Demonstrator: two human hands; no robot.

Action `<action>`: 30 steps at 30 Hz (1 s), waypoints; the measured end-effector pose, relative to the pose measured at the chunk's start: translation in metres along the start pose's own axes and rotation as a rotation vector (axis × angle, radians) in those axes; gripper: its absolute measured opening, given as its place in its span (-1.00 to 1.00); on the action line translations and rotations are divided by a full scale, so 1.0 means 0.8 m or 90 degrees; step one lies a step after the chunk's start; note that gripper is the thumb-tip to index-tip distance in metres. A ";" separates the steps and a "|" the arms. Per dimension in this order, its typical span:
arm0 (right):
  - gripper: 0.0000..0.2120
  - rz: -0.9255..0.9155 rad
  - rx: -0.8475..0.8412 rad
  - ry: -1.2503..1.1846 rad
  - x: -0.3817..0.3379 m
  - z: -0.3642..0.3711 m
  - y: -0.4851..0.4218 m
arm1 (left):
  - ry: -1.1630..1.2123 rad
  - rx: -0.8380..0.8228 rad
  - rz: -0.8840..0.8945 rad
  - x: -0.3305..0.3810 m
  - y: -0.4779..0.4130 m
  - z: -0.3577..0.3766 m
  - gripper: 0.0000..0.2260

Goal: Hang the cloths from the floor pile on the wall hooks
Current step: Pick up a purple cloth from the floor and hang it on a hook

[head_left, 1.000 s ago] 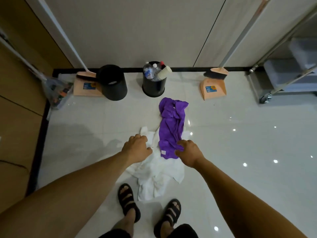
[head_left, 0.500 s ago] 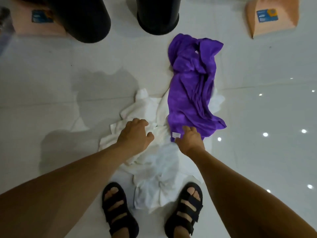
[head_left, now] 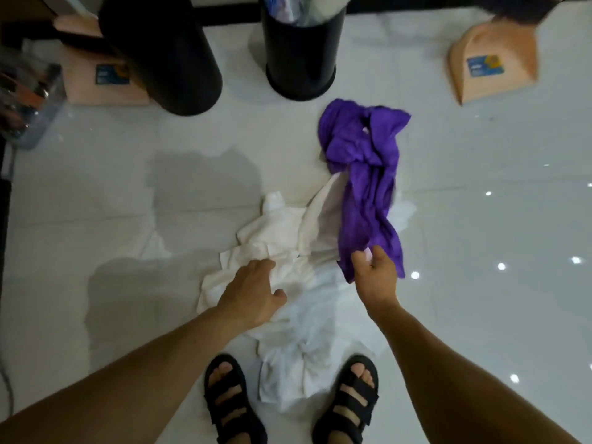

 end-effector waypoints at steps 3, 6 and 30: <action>-0.81 0.046 -0.020 -0.157 -0.097 -0.060 0.034 | 0.046 0.023 0.035 0.057 0.058 -0.067 -0.37; -0.82 0.039 -0.141 -0.196 -0.225 -0.114 0.081 | 0.080 0.036 0.109 0.127 0.120 -0.155 -0.28; -0.76 -0.636 -0.012 0.256 -0.817 -0.329 0.421 | 0.349 -0.153 0.166 0.267 0.541 -0.514 -0.58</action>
Point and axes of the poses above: each hand's wrist, its own y-axis away from the middle knuckle, its own z-axis out of the palm, x = y × z, the point moved 4 cm from there along -y, towards the middle knuckle, and after that the axes turned 1 degree about x, right-handed, at the moved point
